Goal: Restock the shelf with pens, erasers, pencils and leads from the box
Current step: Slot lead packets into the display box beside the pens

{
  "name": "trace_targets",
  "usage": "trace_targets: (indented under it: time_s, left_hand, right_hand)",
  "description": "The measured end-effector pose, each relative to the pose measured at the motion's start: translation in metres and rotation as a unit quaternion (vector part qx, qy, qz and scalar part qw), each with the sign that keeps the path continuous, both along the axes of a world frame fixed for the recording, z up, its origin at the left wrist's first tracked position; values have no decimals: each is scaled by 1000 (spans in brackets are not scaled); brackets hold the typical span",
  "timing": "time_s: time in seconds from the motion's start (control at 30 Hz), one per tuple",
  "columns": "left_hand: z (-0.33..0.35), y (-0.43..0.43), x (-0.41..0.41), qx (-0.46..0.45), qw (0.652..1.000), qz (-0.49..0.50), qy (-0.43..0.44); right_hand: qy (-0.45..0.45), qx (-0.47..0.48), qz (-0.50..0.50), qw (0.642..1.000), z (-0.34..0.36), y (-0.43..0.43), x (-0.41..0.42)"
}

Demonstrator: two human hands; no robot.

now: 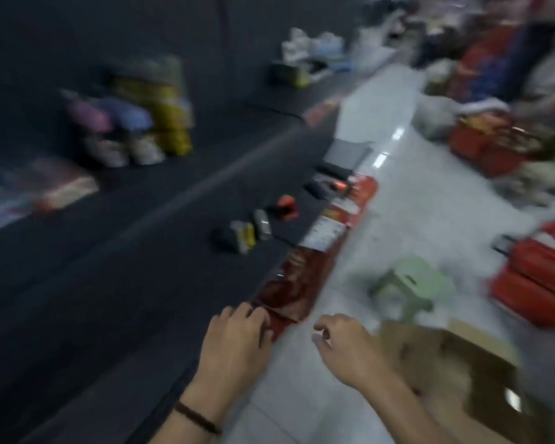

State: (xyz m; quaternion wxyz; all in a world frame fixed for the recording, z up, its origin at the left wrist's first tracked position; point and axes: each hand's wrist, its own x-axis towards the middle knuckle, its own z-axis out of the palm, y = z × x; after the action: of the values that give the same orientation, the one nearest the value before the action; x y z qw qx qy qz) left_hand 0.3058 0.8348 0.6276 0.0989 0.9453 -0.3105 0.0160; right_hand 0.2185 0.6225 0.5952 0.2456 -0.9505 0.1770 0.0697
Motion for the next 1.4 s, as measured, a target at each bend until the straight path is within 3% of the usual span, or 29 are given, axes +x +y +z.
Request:
trace_targets:
  time_s: [0.13,0.3,0.53,0.73,0.87,1.03,1.2,1.4]
  left_hand:
    - [-54,-118,-39,114,977,-137,120]
    - [-118,-239,-55,183,933,-227,211]
    - [-231,-427,-48,245,865,-322,296]
    - [-361,-579,-46,253,825,-369,345]
    - [-477,-670,-52,253,818,-376,354]
    - [-631,-758,-73,255,823,-358,359]
    - [-763,-808,-106,234,850,-297,367]
    - [-825,-797,-130,180,877,-257,365]
  right_hand:
    - [76,82,-172,979,-59,-126,-97]
    - [119,173,-363,908,-122,-226,-177]
    - [157,236,-515,809,-226,-343,-211]
    - [168,289,-594,731,-363,-441,-199]
    - [147,338,-596,713,-476,-514,-185]
    - [166,316,-583,730,-640,-622,-160]
    - [164,321,-573,736,-796,-699,-140]
    - [124,324,-597,723,-910,-713,-108]
